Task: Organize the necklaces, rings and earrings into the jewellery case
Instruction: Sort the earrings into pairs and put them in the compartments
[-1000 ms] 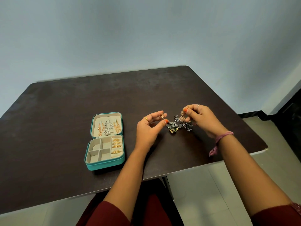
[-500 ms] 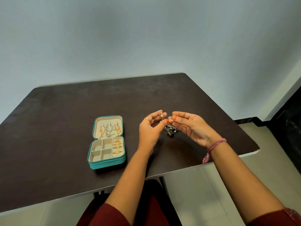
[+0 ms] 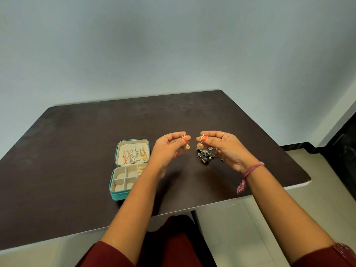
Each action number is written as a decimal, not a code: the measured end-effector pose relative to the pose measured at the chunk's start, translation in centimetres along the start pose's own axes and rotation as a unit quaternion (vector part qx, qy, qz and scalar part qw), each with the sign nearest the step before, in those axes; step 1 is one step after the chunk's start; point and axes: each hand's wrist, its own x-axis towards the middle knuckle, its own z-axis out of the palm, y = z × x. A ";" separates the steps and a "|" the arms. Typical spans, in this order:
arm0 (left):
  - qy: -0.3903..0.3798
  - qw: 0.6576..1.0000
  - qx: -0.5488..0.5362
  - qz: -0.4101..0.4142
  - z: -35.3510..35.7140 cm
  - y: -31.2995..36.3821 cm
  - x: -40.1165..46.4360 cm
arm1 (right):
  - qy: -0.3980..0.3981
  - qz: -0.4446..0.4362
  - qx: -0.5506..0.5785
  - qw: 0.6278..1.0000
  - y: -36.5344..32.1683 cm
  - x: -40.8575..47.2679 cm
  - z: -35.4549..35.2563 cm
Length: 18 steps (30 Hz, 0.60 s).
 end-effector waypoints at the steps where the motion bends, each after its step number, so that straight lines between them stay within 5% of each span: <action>1: -0.005 1.000 0.018 -0.006 -0.6 0.4 0.1 | -0.004 0.002 -0.002 1.000 0.0 0.1 0.1; 13: -0.012 0.981 0.157 -0.116 -5.8 3.1 1.9 | -0.055 0.057 0.139 0.987 1.7 3.1 3.9; 18: -0.032 0.939 0.306 -0.152 -5.7 3.4 3.0 | -0.046 0.113 0.096 0.988 2.8 4.1 5.7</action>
